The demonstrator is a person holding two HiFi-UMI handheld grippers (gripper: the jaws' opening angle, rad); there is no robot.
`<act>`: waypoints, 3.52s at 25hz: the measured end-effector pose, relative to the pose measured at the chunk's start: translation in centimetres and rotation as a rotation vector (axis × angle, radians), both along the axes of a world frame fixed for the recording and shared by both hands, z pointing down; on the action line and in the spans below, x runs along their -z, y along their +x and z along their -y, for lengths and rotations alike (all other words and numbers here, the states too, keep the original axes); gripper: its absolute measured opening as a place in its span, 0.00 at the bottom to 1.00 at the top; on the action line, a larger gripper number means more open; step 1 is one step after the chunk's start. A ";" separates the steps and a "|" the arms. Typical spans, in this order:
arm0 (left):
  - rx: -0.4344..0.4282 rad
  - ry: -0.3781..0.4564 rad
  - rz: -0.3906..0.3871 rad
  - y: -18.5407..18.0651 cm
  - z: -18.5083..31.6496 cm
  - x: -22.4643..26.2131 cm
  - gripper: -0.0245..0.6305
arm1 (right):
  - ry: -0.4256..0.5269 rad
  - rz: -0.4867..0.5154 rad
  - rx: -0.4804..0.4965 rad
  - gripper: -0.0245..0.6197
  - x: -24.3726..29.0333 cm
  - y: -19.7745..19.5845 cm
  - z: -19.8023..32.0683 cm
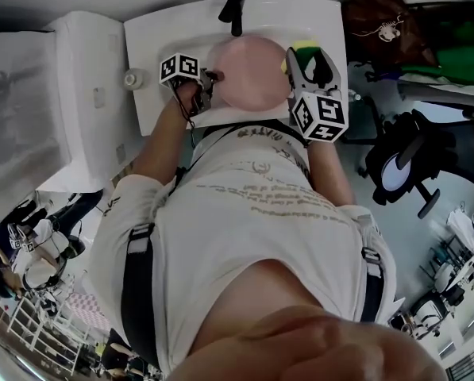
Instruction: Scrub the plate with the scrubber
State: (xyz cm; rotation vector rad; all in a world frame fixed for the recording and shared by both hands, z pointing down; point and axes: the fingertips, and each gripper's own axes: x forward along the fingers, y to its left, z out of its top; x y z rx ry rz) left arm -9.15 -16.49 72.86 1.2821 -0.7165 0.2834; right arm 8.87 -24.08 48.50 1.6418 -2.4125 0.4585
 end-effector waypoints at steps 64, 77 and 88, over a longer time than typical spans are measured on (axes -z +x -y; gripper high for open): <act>-0.221 0.476 0.012 10.1 3.1 14.6 0.11 | -0.186 -0.266 -0.111 0.43 -4.1 -0.8 4.1; -0.166 0.474 0.007 9.5 3.7 14.4 0.11 | -0.217 -0.379 -0.230 0.43 -5.2 4.7 4.2; -0.099 0.534 0.027 8.7 4.9 14.9 0.11 | -0.309 -0.162 -0.355 0.43 -7.2 7.1 3.5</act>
